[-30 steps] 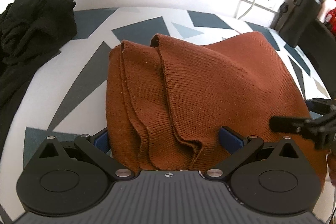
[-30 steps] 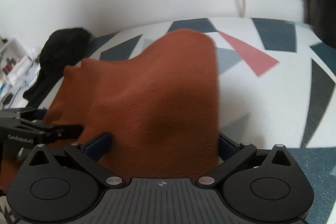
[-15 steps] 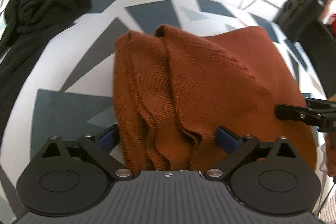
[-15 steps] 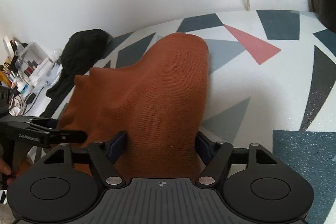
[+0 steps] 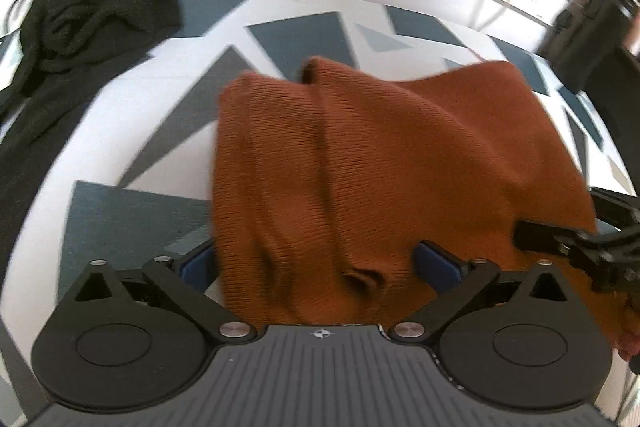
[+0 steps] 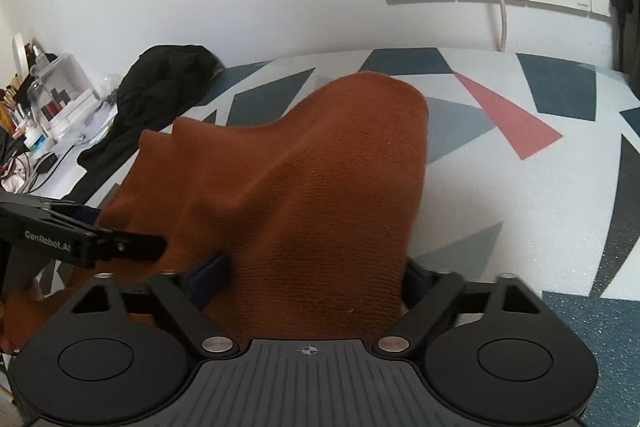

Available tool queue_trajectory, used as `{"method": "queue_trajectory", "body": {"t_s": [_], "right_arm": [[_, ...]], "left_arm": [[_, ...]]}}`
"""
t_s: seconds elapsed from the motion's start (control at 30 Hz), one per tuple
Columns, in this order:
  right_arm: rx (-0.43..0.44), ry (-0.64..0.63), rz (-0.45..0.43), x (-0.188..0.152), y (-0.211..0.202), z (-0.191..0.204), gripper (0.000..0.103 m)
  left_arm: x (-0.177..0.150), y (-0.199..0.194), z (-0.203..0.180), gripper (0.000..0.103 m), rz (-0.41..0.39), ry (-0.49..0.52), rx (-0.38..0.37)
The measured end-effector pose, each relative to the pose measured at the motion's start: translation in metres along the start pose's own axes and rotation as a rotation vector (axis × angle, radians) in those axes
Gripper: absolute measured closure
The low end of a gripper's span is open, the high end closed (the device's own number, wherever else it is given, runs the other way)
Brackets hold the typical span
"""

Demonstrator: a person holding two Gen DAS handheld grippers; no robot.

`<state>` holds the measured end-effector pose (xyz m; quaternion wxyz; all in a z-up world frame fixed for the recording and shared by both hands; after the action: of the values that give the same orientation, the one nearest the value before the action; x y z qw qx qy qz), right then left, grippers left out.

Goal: Fold clothes
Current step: 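Close the right tool on the sweater edge while the left tool closes on its folded side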

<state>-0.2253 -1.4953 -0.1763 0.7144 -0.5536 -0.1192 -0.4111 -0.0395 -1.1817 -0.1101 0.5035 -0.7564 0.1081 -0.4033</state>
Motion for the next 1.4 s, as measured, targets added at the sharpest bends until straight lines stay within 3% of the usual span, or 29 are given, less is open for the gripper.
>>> {"method": "queue_trajectory", "body": {"t_s": [0.03, 0.13, 0.27, 0.43, 0.63, 0.73, 0.8, 0.9, 0.97, 1.07, 1.3, 1.4], "right_arm": [[0.011, 0.007, -0.006, 0.000, -0.004, -0.001, 0.047], [0.057, 0.004, -0.017, -0.001, -0.017, 0.002, 0.062], [0.086, 0.001, -0.009, -0.008, -0.027, 0.002, 0.061], [0.101, 0.035, 0.020, -0.010, -0.021, -0.009, 0.041], [0.142, 0.039, 0.019, -0.011, -0.013, -0.016, 0.030], [0.154, 0.019, 0.000, -0.011, -0.017, -0.012, 0.031], [0.163, 0.006, -0.012, -0.010, -0.020, -0.010, 0.042], [0.175, -0.014, -0.031, -0.009, -0.024, -0.006, 0.056], [0.184, -0.028, -0.043, -0.009, -0.026, -0.003, 0.059], [0.196, -0.048, -0.062, -0.008, -0.030, 0.001, 0.063], [0.211, -0.066, -0.090, -0.006, -0.050, 0.011, 0.065], [0.197, -0.049, -0.057, -0.010, -0.051, 0.004, 0.065]], "left_arm": [[0.000, -0.002, -0.004, 0.010, 0.000, 0.015, 0.002], [0.000, -0.008, -0.010, 0.022, 0.015, 0.040, -0.010], [-0.008, -0.015, -0.011, 0.027, 0.046, 0.049, -0.043], [-0.015, -0.018, -0.012, 0.027, 0.044, 0.040, -0.040], [-0.014, -0.013, -0.011, 0.019, 0.041, 0.015, -0.023], [-0.013, -0.009, -0.010, 0.014, 0.034, -0.020, -0.019], [-0.012, -0.010, -0.013, 0.015, 0.029, -0.021, -0.008], [-0.013, -0.017, -0.014, 0.029, 0.006, -0.042, -0.001], [-0.014, -0.024, -0.013, 0.048, -0.014, -0.062, 0.002], [-0.014, -0.037, -0.006, 0.069, -0.049, -0.130, -0.002], [-0.019, -0.047, -0.012, 0.073, -0.035, -0.113, -0.022], [-0.020, -0.042, -0.008, 0.066, -0.015, -0.111, -0.038]]}}
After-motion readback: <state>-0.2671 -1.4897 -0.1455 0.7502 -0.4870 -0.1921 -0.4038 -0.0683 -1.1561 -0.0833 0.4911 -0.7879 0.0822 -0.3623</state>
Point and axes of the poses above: each gripper's, at about its wrist camera, not at the fingertips, and y roughly the way its jaws point, z to its left, x to its top, the point moved 3 cm from there along y, roughly the way its jaws point, and after that the axes turned 1 degree about y, right-handed, at the moved point
